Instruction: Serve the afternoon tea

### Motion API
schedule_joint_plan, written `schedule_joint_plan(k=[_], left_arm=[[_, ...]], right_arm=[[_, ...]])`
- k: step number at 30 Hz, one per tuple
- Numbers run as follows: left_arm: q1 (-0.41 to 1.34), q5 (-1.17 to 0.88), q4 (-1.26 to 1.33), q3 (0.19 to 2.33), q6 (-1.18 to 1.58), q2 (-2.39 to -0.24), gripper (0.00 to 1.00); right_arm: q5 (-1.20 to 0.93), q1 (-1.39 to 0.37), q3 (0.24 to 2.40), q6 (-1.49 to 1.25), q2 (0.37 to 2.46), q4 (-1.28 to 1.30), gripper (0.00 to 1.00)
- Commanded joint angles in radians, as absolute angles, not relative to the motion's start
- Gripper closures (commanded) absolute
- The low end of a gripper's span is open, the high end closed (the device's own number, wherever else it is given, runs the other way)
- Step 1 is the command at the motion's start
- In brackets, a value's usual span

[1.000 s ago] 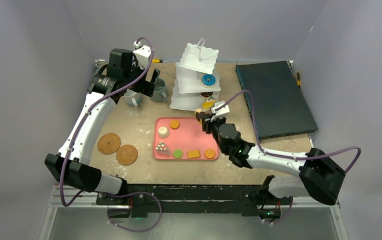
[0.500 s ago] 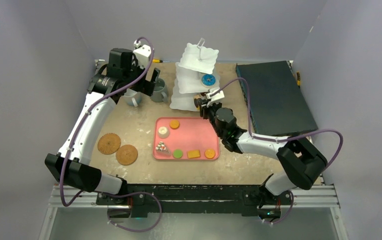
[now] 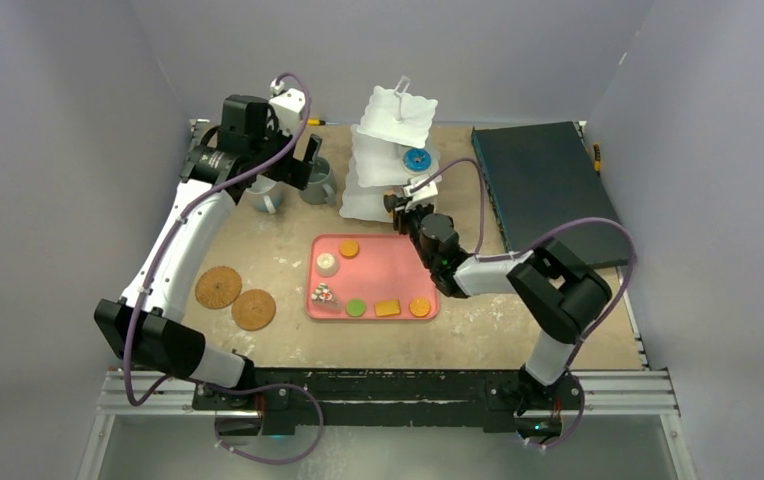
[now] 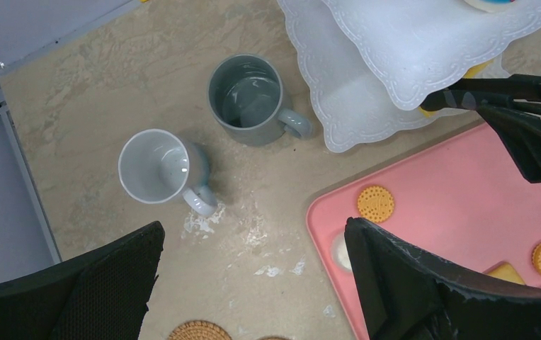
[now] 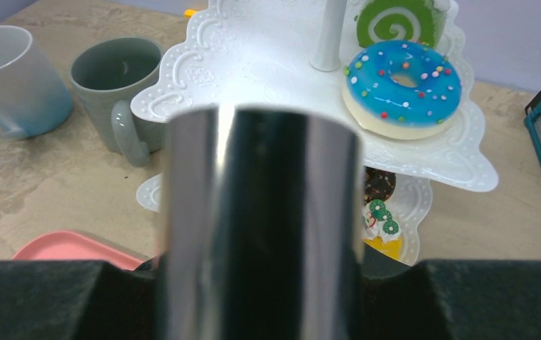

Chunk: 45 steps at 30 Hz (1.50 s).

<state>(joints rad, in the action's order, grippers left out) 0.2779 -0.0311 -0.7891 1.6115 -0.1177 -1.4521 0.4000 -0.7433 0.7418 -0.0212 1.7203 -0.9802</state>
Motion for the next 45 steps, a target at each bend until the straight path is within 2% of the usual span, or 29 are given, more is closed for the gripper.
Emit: schedule_joint_plan(k=[1, 11, 13, 18, 20, 27, 35, 45], left_arm=[[0.268, -0.042, -0.751, 1.612, -0.139, -1.457, 0.01], [0.261, -0.054, -0.741, 1.602, -0.142, -1.462, 0.01], [0.259, -0.055, -0.738, 1.602, -0.143, -1.463, 0.01], [0.255, -0.061, -0.734, 1.601, -0.138, -1.462, 0.01], [0.254, -0.063, -0.735, 1.602, -0.137, -1.459, 0.01], [0.251, -0.062, -0.741, 1.604, -0.142, -1.444, 0.01], [0.244, -0.069, -0.758, 1.602, -0.147, -1.428, 0.01], [0.241, -0.069, -0.780, 1.611, -0.152, -1.418, 0.01]], right_arm=[[0.420, -0.737, 0.797, -0.005, 1.771, -1.154, 0.67], [0.459, -0.735, 0.833, -0.004, 1.886, -1.219, 0.66], [0.459, -0.734, 0.837, -0.003, 1.888, -1.212, 0.62], [0.454, -0.733, 0.818, -0.004, 1.858, -1.196, 0.42], [0.462, -0.734, 0.805, -0.004, 1.841, -1.197, 0.39], [0.456, -0.764, 0.756, -0.014, 1.740, -1.152, 0.37], [0.492, -0.944, 0.626, -0.063, 1.584, -1.078, 0.37], [0.270, -1.116, 0.498, -0.149, 1.367, -0.948, 0.37]])
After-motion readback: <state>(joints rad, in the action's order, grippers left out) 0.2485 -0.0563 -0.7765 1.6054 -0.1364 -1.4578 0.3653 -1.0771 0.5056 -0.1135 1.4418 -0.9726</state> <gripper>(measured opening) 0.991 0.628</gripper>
